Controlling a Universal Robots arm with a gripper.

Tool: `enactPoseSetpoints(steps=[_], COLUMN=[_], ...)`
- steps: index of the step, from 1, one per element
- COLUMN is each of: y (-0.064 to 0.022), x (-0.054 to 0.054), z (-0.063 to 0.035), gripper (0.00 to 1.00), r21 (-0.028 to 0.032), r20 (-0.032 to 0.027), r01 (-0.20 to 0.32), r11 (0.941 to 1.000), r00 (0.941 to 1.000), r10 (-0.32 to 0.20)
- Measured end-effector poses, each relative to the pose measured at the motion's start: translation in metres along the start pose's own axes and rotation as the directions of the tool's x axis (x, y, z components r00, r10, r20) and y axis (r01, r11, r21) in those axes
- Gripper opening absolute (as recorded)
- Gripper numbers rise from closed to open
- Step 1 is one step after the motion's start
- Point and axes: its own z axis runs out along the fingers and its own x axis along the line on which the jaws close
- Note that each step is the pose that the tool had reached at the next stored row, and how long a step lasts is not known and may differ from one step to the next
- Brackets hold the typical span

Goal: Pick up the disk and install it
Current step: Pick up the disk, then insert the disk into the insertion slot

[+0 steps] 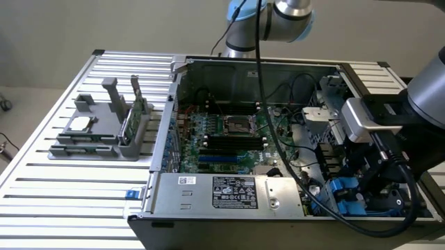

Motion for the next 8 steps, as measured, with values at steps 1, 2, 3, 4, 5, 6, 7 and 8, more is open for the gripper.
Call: enactPoseSetpoints(steps=[1,2,3,4,5,6,7,8], y=[0.0000,-0.0001,-0.0001,-0.0001,-0.0001,-0.0001,-0.0001,-0.0002], x=[-0.0004,-0.0009,-0.0017,-0.0027,-0.0038,-0.0050,-0.0062,-0.0073], z=[0.0006,0.0009,0.0010,0.0011,0.0010,0.0007,-0.0003,-0.0021], gripper=[0.40,0.47,0.47,0.47,0.47,0.47,0.47,0.47], r21=[0.0000,0.0000,0.0000,0.0000,0.0000,0.0000,0.0000,0.0000], r20=[-0.0001,0.0000,0.0000,0.0000,-0.0002,-0.0003,-0.0009,-0.0016], r01=[0.000,0.000,0.000,0.000,0.000,0.000,0.000,0.000], r11=[1.0000,1.0000,1.0000,1.0000,1.0000,1.0000,1.0000,1.0000], r00=[1.0000,1.0000,1.0000,1.0000,1.0000,1.0000,1.0000,1.0000], r10=[0.000,0.000,0.000,0.000,0.000,0.000,0.000,0.000])
